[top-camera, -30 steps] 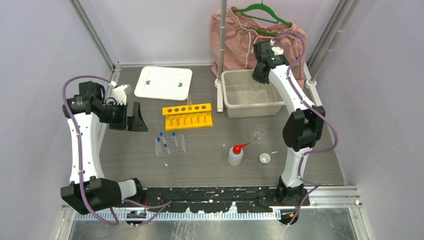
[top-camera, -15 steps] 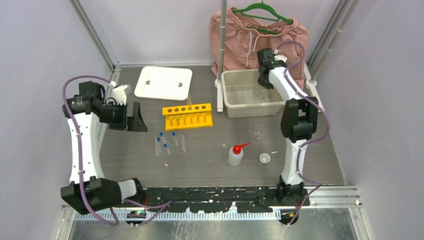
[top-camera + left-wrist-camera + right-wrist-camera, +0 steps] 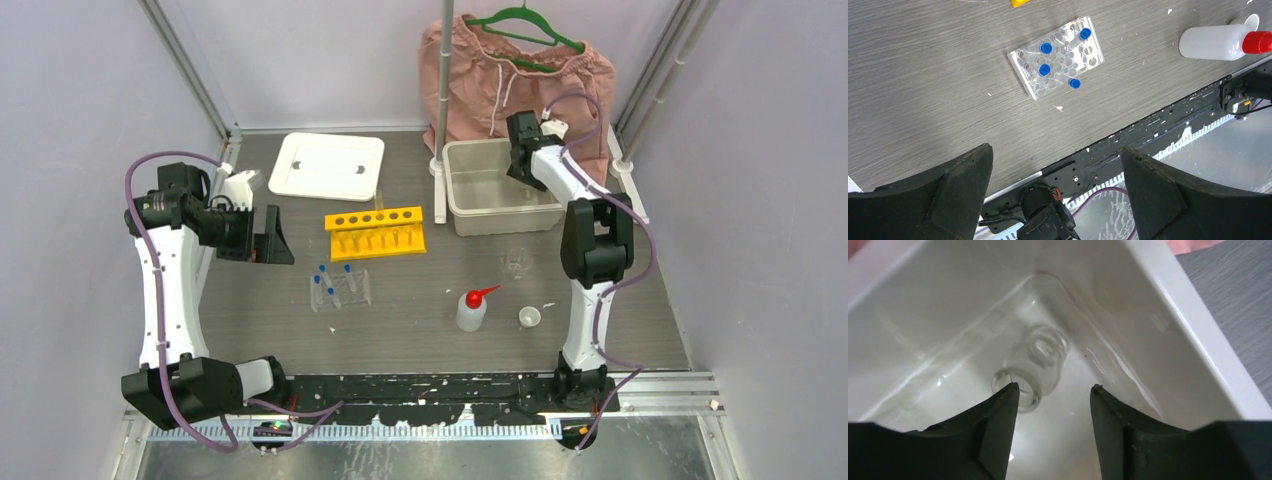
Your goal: Organize the chemistry lab equipment
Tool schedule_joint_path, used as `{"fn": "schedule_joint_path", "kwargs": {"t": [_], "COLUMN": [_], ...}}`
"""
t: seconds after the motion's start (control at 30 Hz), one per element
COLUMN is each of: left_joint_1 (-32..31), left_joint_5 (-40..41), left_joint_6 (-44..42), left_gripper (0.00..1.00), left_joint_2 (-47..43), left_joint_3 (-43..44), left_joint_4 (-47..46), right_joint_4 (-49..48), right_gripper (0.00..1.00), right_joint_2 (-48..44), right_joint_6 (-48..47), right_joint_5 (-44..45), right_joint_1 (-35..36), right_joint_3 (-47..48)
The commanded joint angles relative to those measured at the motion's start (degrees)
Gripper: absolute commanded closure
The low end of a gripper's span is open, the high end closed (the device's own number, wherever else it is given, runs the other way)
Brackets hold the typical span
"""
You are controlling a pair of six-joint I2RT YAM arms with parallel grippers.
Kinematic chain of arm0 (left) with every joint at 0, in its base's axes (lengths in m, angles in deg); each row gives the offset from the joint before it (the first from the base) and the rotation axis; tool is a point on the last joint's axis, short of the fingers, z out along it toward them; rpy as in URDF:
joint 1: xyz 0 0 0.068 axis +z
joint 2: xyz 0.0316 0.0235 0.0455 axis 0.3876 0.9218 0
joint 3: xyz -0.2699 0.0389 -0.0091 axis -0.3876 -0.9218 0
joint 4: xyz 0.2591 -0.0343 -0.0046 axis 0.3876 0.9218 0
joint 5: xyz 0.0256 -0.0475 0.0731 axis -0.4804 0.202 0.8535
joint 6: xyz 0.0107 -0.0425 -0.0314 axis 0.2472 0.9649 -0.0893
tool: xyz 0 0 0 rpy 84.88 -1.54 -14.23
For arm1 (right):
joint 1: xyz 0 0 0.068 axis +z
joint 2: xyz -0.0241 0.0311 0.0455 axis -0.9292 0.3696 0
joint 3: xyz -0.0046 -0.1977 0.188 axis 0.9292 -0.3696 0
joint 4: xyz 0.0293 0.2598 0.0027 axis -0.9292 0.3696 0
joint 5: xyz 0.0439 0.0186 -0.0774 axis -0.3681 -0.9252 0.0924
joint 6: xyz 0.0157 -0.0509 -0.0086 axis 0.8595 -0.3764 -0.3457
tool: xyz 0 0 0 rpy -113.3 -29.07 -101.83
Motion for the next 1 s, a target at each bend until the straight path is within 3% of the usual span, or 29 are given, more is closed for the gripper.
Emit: {"fn": "schedule_joint_path", "kwargs": {"t": [0.0,0.2,0.37,0.5,0.73,0.97], "left_joint_1": [0.10,0.13,0.11,0.14,0.07,0.07], "left_joint_5": [-0.63,-1.28,-1.89,-1.90,-2.26,-2.34], "left_joint_6": [-0.76,-0.69,-0.67,-0.90,-0.60,-0.33], "left_gripper": [0.00,0.00,0.00,0.00,0.00,0.00], "left_joint_2": [-1.33,-1.59,-1.75,-1.86,-1.33,-1.33], "left_joint_3": [1.99,1.85,2.08,1.84,1.19,0.99], "left_joint_4": [0.54,0.27,0.23,-0.03,-0.38,-0.66], "right_joint_4": [-6.15,-7.26,-1.39,5.02,4.14,2.06], "right_gripper": [0.35,0.30,0.34,0.35,0.41,0.47], "right_joint_2": [-11.95,-26.77,-35.83,-39.54,-43.15,-40.46], "right_joint_6": [0.14,-0.54,-0.79,0.73,4.54,4.69], "right_joint_5": [5.44,7.18,6.86,4.60,-2.05,-3.57], "right_joint_1": [1.63,7.32,13.93,18.30,20.22,20.28], "right_joint_3": [-3.27,-11.41,-17.61,-23.69,-38.05,-40.36]}}
